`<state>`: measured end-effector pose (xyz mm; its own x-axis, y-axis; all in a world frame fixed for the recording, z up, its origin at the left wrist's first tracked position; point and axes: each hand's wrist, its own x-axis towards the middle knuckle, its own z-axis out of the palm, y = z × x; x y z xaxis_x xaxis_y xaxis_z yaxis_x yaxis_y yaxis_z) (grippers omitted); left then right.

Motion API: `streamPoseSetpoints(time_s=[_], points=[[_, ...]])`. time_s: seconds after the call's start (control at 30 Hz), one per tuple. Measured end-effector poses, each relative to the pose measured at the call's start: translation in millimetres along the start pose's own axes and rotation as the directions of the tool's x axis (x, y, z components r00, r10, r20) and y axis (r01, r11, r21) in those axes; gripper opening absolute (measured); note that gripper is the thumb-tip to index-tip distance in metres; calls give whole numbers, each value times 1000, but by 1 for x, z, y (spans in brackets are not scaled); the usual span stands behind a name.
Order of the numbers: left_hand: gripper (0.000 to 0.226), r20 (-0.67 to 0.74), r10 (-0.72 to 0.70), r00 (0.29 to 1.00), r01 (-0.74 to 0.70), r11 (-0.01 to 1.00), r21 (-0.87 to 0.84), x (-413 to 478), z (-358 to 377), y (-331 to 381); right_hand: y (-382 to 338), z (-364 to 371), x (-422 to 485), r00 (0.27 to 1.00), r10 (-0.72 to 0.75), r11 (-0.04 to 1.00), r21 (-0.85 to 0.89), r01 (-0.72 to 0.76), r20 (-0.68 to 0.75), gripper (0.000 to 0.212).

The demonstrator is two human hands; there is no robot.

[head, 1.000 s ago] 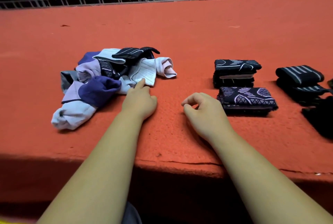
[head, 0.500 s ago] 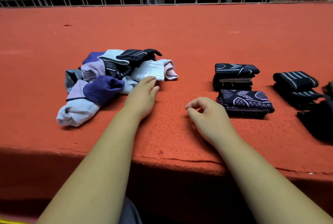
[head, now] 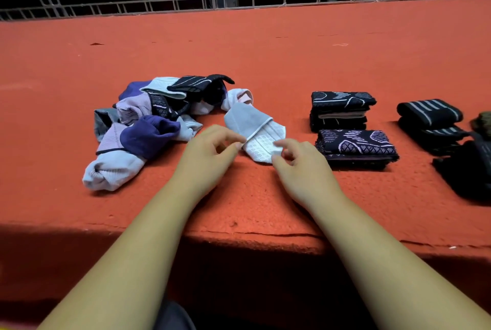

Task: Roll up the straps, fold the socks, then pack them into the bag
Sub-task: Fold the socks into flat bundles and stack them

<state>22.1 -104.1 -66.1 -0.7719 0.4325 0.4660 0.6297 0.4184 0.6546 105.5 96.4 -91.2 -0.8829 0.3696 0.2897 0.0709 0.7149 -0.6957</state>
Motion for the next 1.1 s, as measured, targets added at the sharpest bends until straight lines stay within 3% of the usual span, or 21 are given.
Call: streamPoseSetpoints(time_s=[0.07, 0.17, 0.3, 0.5, 0.8, 1.0, 1.1], points=[[17, -93, -89, 992, 99, 989, 110, 9, 2, -11, -2, 3, -2, 999, -36, 995, -97, 40, 40, 29], [20, -82, -151, 985, 162, 975, 152, 21, 7, -20, -4, 8, -4, 996, -32, 983, -180, 46, 82, 32], [29, -47, -141, 989, 148, 962, 228, 30, 21, -24, -3, 10, -1, 995, -68, 974, -213, 81, 69, 27], [11, -65, -93, 994, 109, 939, 325, 34, 29, -24, -5, 9, 5, 995, -68, 961, -265, 84, 68, 22], [17, -322, -301, 898, 334, 941, 51, 35, 8, -26, -11, -14, -20, 992, -38, 965, -252, 68, 121, 18], [29, -279, -451, 848, 421, 893, -161, 28, -12, -25, -14, -37, -43, 977, -10, 957, -283, 72, 215, 20], [18, -265, -542, 798, 466, 832, -299, 28, -25, -30, -8, -48, -52, 980, 15, 951, -306, 47, 197, 20]])
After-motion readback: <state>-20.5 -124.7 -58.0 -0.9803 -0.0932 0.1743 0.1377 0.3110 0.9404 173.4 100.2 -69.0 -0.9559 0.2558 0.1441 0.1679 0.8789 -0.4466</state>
